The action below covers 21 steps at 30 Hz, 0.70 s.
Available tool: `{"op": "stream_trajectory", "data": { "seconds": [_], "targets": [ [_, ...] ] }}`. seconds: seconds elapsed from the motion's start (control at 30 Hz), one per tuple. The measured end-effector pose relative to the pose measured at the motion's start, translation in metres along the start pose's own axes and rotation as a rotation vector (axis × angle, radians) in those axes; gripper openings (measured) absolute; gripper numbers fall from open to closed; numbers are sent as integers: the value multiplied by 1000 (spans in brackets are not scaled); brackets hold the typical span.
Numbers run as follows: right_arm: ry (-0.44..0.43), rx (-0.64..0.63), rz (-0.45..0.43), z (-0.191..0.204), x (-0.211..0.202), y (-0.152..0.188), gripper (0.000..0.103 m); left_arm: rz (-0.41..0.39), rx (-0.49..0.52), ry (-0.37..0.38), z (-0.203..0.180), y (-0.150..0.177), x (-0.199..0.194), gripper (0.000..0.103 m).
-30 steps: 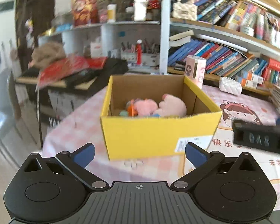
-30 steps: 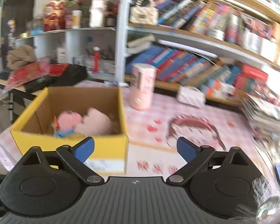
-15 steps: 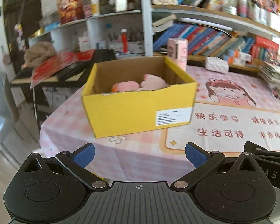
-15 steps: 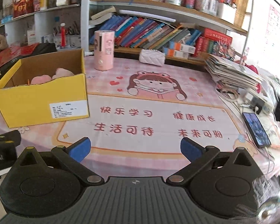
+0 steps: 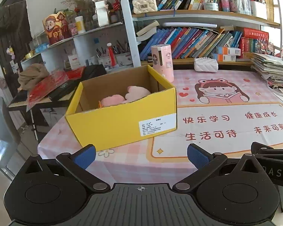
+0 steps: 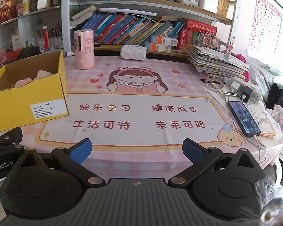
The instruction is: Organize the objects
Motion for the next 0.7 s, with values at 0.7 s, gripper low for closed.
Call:
{"op": "stream_trajectory", "data": {
  "seconds": [0.7],
  "targets": [
    [-34,-25,4,3,-2,0,103,-1,-79,19,8,3,-5,103]
  ]
}}
Point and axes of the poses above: each gripper's, at about its wrist camera, not at the fingertips, and x roughly the way its jaws point, z to its left, y to its underside, the point moved 7 cm from there along x, roughly the way its jaws point, and after that the axes turned 5 degrees about y, right-handed, at the moved point
